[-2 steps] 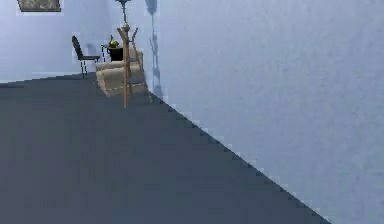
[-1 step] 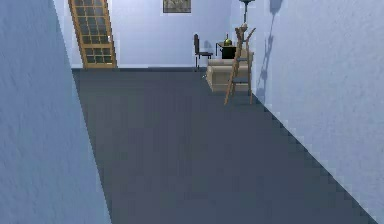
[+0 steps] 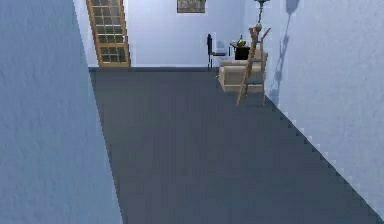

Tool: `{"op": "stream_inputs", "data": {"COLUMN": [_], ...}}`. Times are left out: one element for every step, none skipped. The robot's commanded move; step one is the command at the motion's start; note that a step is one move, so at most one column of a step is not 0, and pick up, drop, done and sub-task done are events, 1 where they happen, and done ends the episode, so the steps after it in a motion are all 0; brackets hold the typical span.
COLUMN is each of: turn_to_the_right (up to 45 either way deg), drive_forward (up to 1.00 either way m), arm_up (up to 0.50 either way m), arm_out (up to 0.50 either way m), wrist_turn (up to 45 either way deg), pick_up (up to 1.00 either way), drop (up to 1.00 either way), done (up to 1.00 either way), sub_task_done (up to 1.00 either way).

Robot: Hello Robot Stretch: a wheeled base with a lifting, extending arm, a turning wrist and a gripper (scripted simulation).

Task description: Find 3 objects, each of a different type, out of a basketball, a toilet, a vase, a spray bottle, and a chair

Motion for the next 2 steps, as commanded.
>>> {"op": "stream_inputs", "data": {"turn_to_the_right": [0.0, 0.0], "drive_forward": [1.00, 1.00], "arm_up": [0.00, 0.00], "arm_out": [0.00, 0.00], "wrist_turn": [0.0, 0.0], "pick_up": [0.00, 0.00], "drop": [0.00, 0.00], "done": [0.00, 0.00], "sub_task_done": [0.00, 0.00]}}
